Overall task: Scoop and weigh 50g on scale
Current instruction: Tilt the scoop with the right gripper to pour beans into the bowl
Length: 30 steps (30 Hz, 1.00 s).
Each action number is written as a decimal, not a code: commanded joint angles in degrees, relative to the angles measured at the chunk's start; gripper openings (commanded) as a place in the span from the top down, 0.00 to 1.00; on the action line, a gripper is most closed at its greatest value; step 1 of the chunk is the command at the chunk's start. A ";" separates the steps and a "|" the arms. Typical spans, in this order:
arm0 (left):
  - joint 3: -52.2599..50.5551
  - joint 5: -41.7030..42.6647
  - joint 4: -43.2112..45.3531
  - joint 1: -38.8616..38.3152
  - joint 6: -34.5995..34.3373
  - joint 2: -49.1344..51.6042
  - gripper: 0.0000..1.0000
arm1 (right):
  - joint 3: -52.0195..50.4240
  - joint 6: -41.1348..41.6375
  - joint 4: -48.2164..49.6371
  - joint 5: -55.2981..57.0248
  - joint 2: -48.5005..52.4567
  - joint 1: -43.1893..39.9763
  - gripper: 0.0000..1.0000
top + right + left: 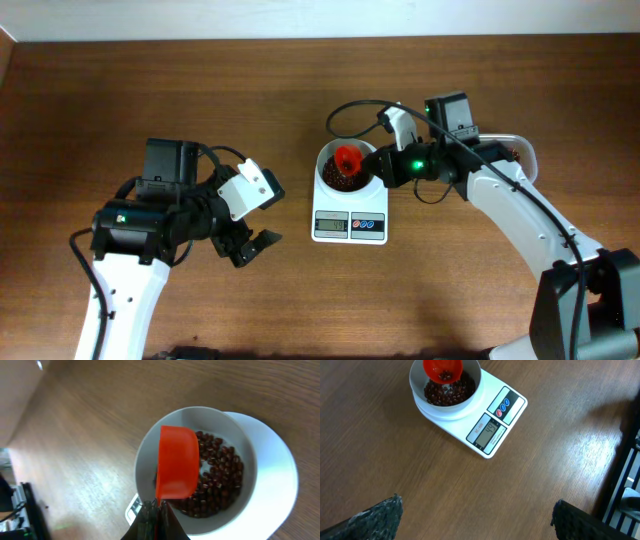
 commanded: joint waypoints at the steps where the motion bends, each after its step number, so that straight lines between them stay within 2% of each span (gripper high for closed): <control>1: 1.09 0.20 0.11 0.31 -0.31 0.09 0.01 | 0.35 0.50 0.31 -4.20 0.50 -1.60 0.96; 10: 1.09 0.17 0.11 0.31 -0.31 0.09 0.01 | 0.39 0.48 0.31 -5.60 -0.83 -3.54 0.96; 30: 1.09 0.17 0.11 0.31 -0.31 0.09 0.01 | 0.37 0.48 0.50 11.67 1.07 -0.72 0.96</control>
